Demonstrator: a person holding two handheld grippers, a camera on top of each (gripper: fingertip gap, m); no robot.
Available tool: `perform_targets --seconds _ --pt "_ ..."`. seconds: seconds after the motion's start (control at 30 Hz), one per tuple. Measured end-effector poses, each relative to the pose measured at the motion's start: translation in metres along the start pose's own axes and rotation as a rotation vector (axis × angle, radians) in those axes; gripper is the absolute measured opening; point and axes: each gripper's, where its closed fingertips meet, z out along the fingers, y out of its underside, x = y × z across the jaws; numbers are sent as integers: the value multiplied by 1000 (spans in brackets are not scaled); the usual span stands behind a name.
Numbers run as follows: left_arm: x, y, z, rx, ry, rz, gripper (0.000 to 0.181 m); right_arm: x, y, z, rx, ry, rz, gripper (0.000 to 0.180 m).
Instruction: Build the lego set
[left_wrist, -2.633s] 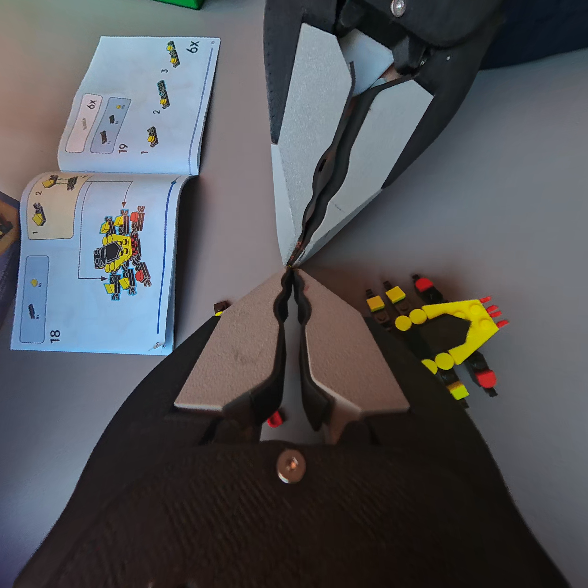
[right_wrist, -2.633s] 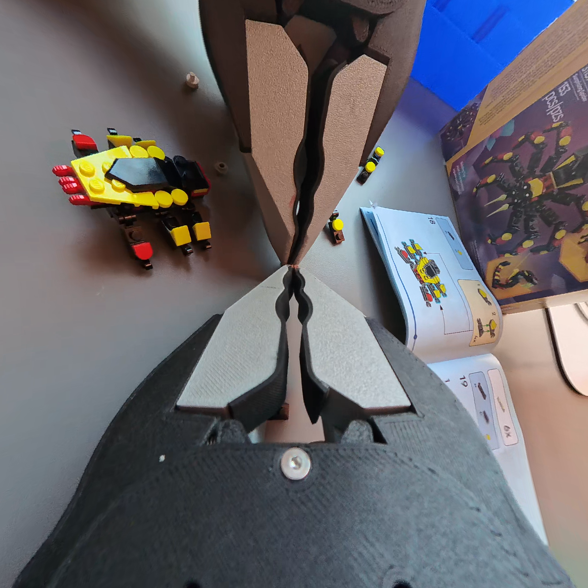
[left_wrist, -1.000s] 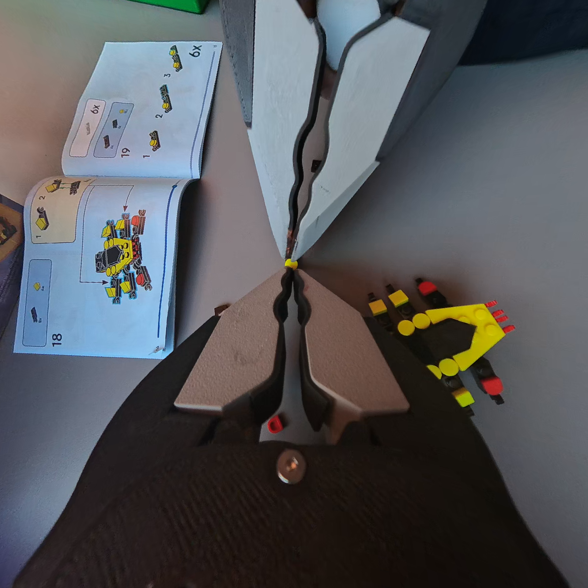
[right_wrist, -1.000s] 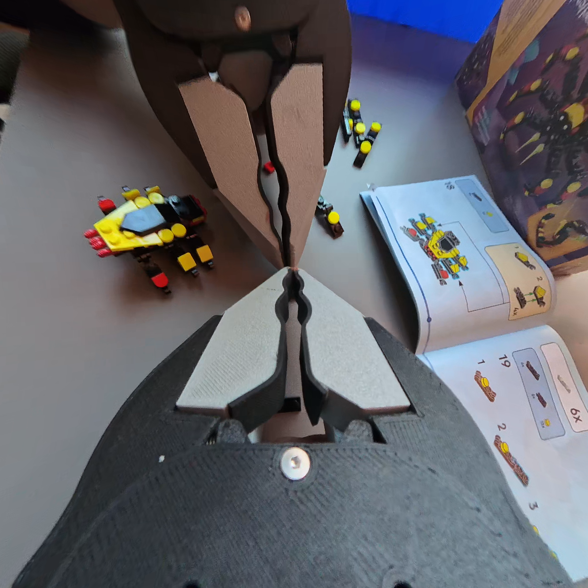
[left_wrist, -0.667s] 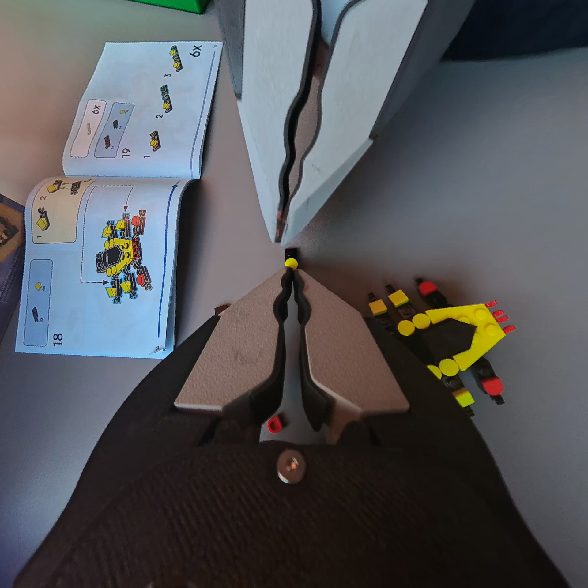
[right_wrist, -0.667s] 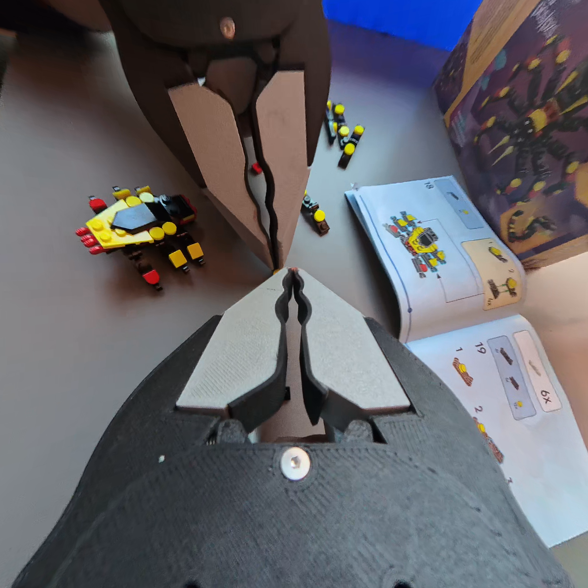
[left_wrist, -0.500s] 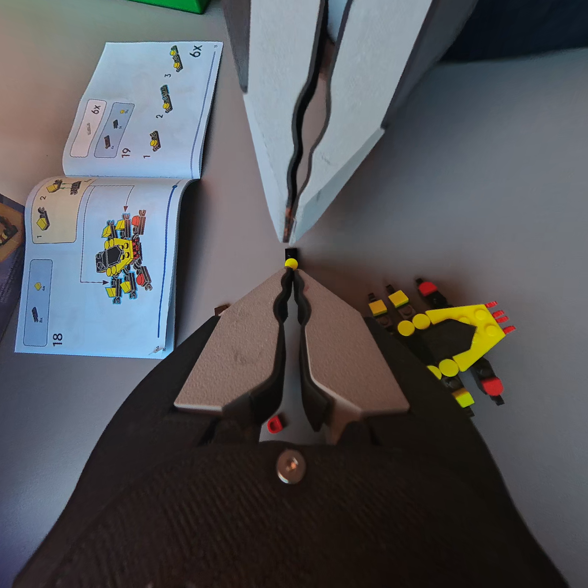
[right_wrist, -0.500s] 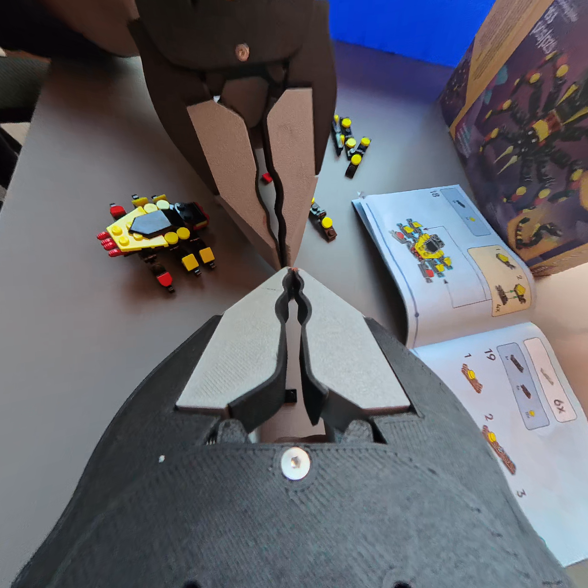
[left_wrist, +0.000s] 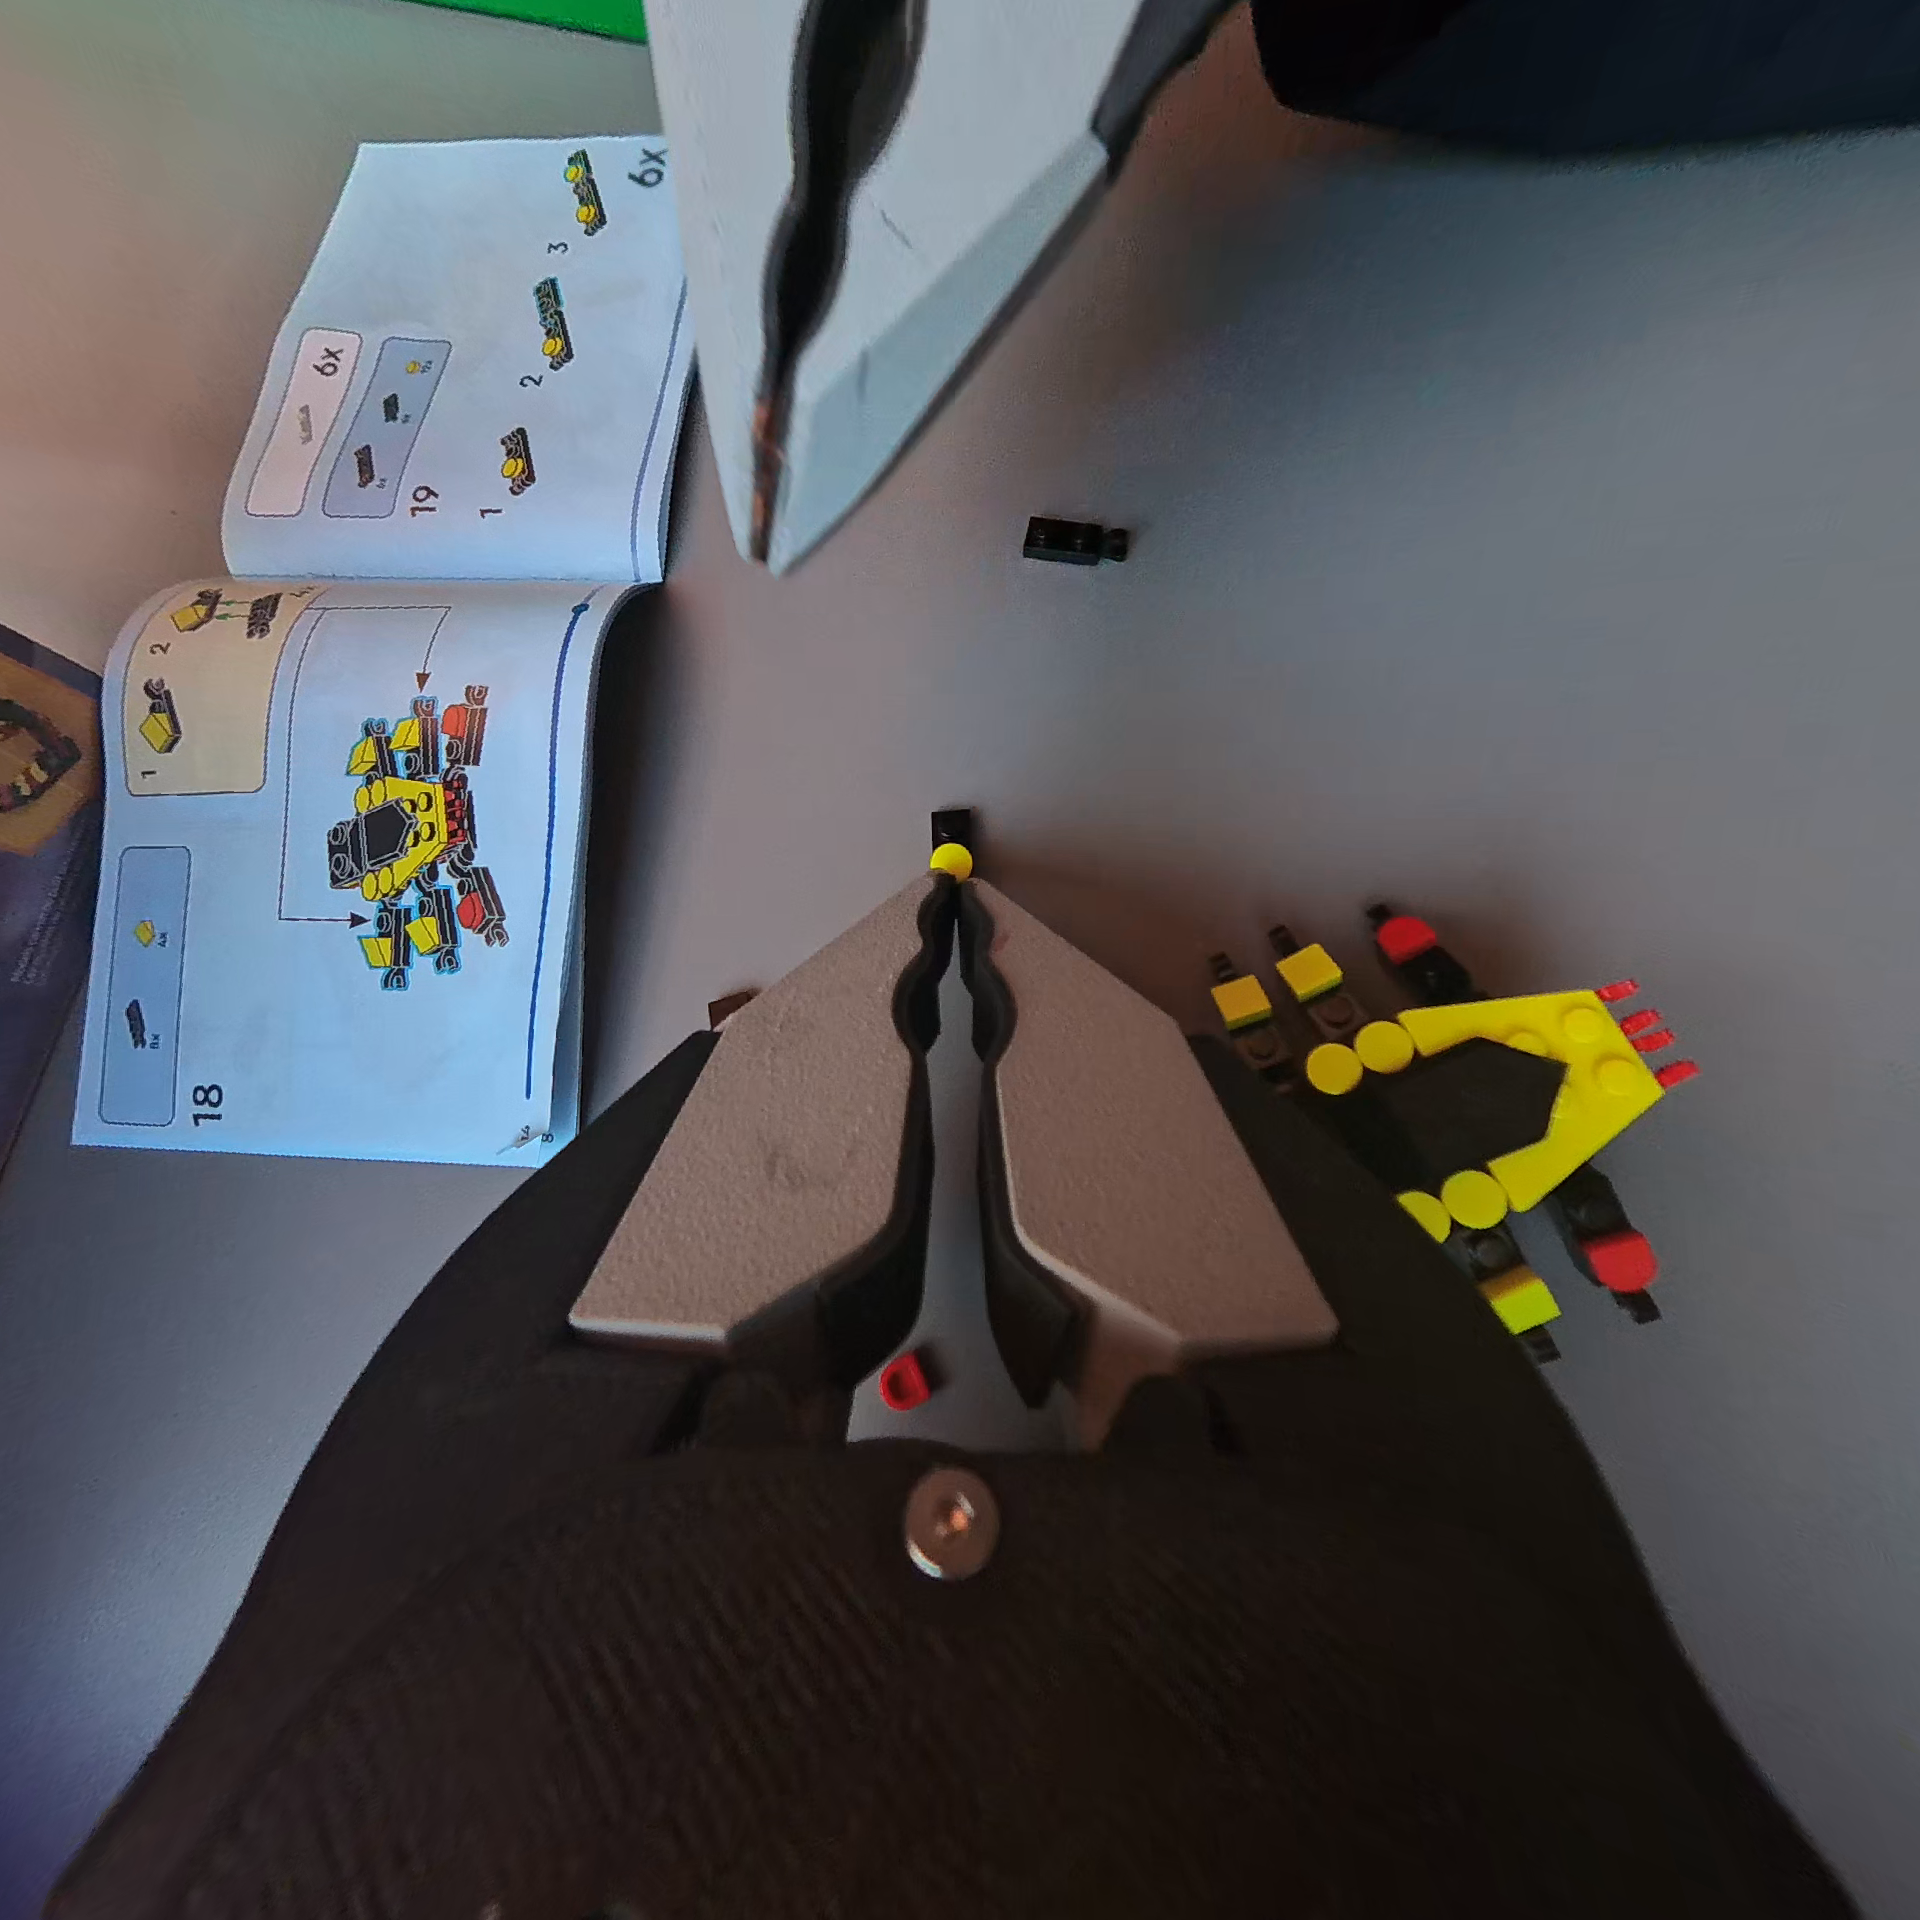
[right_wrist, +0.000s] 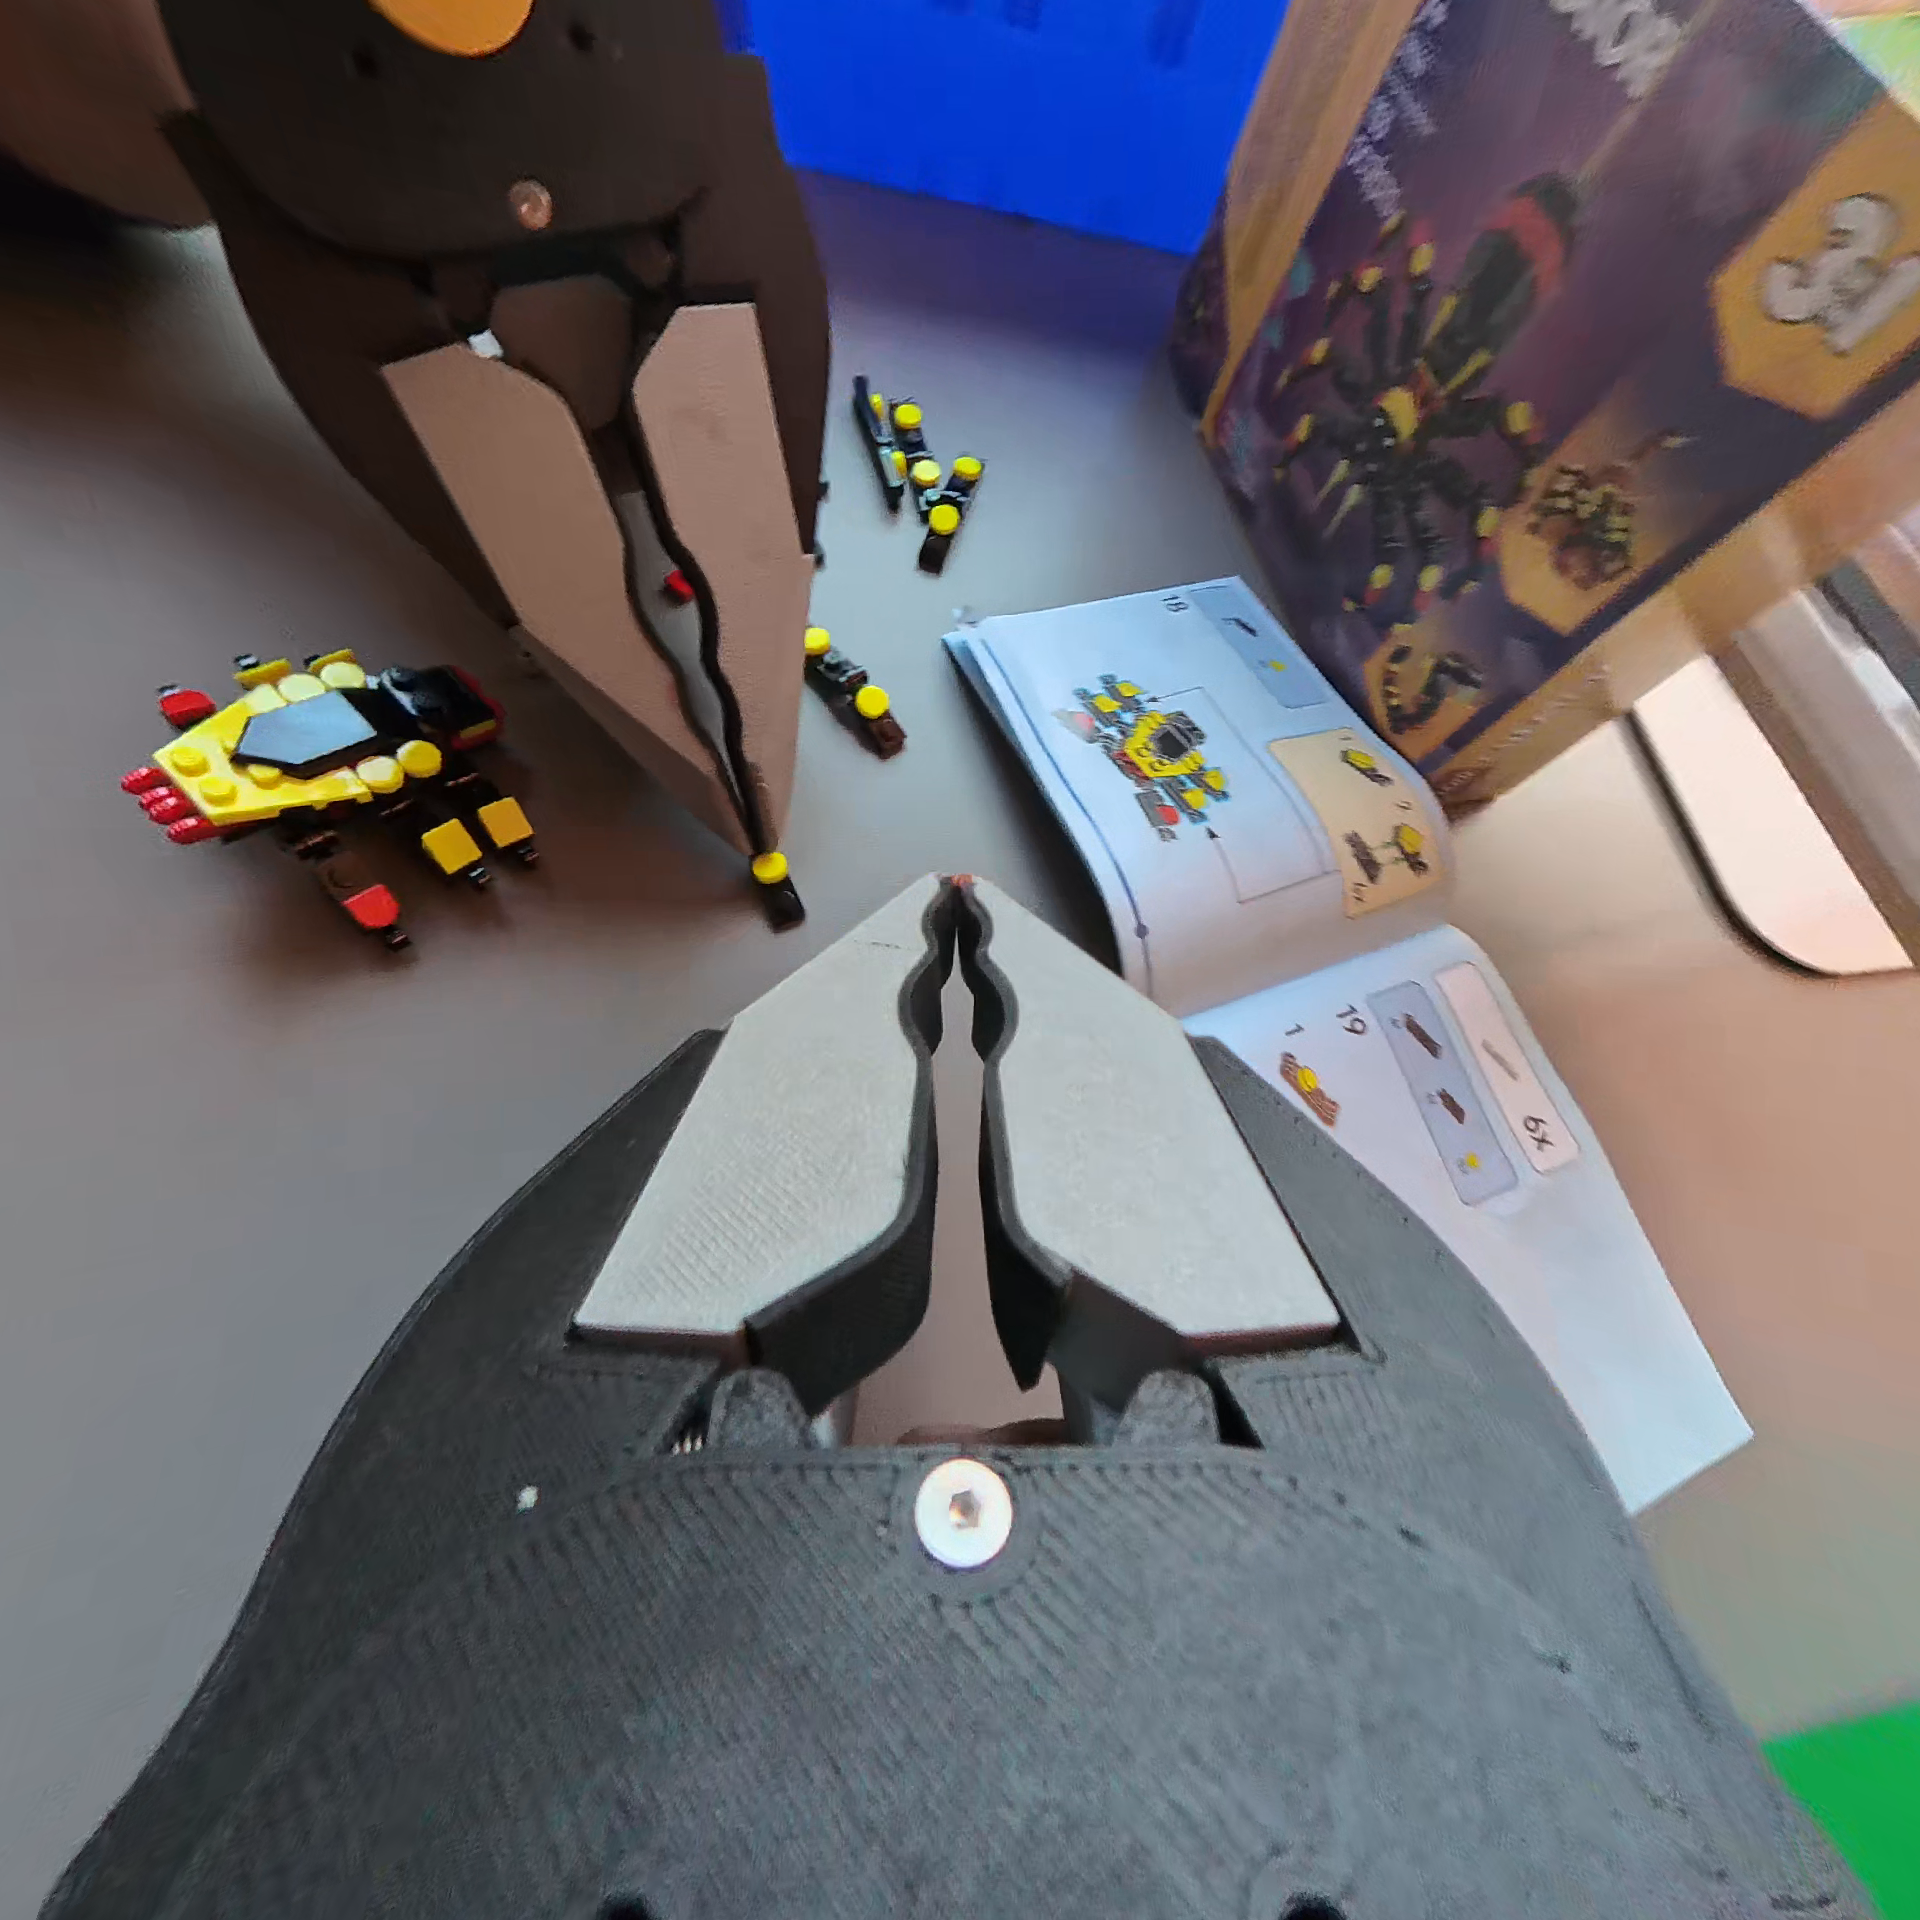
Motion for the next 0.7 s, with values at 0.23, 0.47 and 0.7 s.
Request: perform_targets --seconds 0.23,0.47,0.7 --pt "0 1 -1 -2 11 -21 0 8 7 -3 -13 19 8 0" --pt "-1 -3 -6 22 32 -46 0 15 7 -8 -1 41 25 0" --pt "-12 -3 -19 38 20 -77 2 19 7 -12 18 44 54 0"
